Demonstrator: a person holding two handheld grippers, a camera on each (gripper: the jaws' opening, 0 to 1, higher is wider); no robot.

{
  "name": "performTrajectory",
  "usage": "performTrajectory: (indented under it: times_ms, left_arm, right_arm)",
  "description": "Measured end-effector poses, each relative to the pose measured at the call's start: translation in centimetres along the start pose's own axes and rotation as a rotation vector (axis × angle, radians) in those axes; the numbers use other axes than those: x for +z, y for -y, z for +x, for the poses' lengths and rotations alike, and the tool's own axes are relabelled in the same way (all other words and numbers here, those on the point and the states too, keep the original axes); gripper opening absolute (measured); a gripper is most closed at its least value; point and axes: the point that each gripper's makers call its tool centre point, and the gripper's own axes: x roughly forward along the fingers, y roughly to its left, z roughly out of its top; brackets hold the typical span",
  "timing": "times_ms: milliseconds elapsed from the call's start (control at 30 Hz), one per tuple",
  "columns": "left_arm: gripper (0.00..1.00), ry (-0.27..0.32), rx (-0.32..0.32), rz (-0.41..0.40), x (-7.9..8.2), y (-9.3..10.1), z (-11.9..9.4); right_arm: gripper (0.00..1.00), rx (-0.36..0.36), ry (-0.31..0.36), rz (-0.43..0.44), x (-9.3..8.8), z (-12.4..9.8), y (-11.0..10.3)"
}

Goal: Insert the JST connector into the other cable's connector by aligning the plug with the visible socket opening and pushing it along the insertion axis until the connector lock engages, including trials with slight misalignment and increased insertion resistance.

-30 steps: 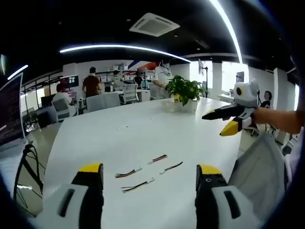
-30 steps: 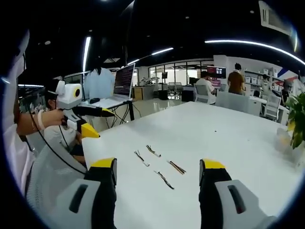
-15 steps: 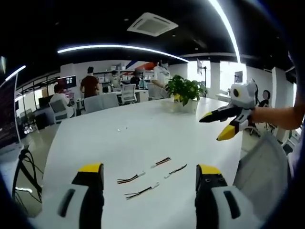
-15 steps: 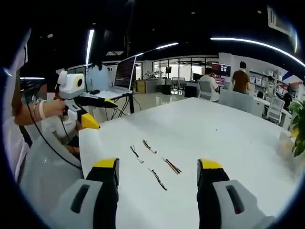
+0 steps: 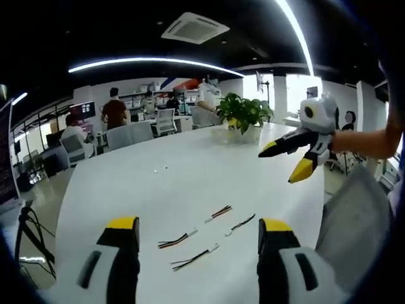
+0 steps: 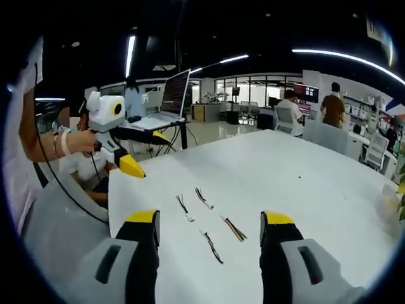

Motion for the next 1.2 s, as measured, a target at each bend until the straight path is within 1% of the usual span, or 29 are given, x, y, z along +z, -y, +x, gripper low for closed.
performTrajectory:
  times_ms: [267, 433, 567, 633, 700, 900, 1200]
  left_arm:
    - [0.75, 0.004, -0.009, 0.004, 0.1, -0.9, 0.9]
    - [0.75, -0.035, -0.012, 0.032, -0.8, -1.6, 1.7]
    - [0.75, -0.037, -0.027, -0.008, -1.3, -1.9, 2.5]
    - [0.75, -0.032, -0.032, -0.025, -1.4, -2.1, 2.9]
    - [0.75, -0.038, -0.033, -0.022, -1.7, -2.2, 3.3]
    - [0.75, -0.048, -0.036, 0.001, -2.1, -2.6, 3.8]
    - [0.75, -0.042, -0.047, -0.008, -2.4, -3.3, 4.5]
  right_arm:
    - [0.61, 0.012, -0.021, -0.026, -0.2, 1.1, 1.5]
    - [0.60, 0.030, -0.032, -0.016, -1.0, 1.5, 2.0]
    - [0.57, 0.036, -0.048, -0.017, -1.8, 1.8, 2.6]
    - [0.57, 0.043, -0.047, 0.002, -2.1, 2.2, 3.1]
    - [0.57, 0.046, -0.049, 0.009, -2.4, 2.6, 3.6]
    - [0.57, 0.064, -0.060, 0.028, -2.8, 3.4, 3.9]
    - [0.55, 0.090, -0.054, 0.032, -3.2, 4.9, 4.4]
